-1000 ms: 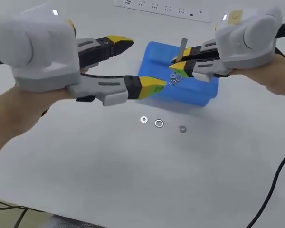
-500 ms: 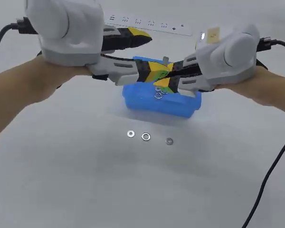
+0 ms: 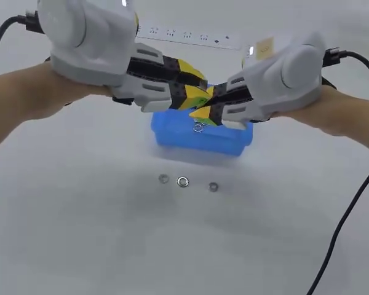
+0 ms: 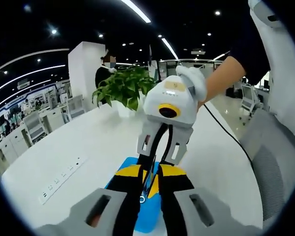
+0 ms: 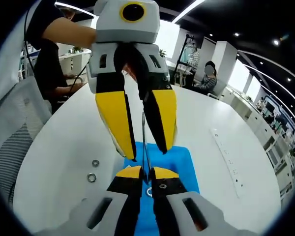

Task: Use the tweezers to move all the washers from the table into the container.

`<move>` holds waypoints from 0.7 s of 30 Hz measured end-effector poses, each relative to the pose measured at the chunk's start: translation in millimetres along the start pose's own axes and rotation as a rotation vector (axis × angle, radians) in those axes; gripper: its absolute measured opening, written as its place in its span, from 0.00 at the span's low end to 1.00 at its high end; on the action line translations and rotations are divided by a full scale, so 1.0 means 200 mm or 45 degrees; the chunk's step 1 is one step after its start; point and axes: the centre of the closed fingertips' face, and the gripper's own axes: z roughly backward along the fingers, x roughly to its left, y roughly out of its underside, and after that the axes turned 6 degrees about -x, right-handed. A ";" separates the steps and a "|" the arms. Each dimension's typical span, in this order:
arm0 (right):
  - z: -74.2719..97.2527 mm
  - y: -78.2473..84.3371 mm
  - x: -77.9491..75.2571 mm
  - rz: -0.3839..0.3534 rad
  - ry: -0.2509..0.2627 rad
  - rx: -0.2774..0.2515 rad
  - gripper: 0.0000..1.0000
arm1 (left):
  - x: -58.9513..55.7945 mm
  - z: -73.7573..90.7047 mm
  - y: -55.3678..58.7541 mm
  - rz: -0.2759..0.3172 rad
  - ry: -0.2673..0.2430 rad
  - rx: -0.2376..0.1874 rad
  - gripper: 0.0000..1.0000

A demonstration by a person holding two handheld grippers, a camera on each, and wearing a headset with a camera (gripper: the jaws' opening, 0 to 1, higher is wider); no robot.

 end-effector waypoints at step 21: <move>0.04 -0.03 0.01 0.059 -0.005 0.012 0.11 | -0.02 0.01 -0.04 -0.127 0.058 0.015 0.05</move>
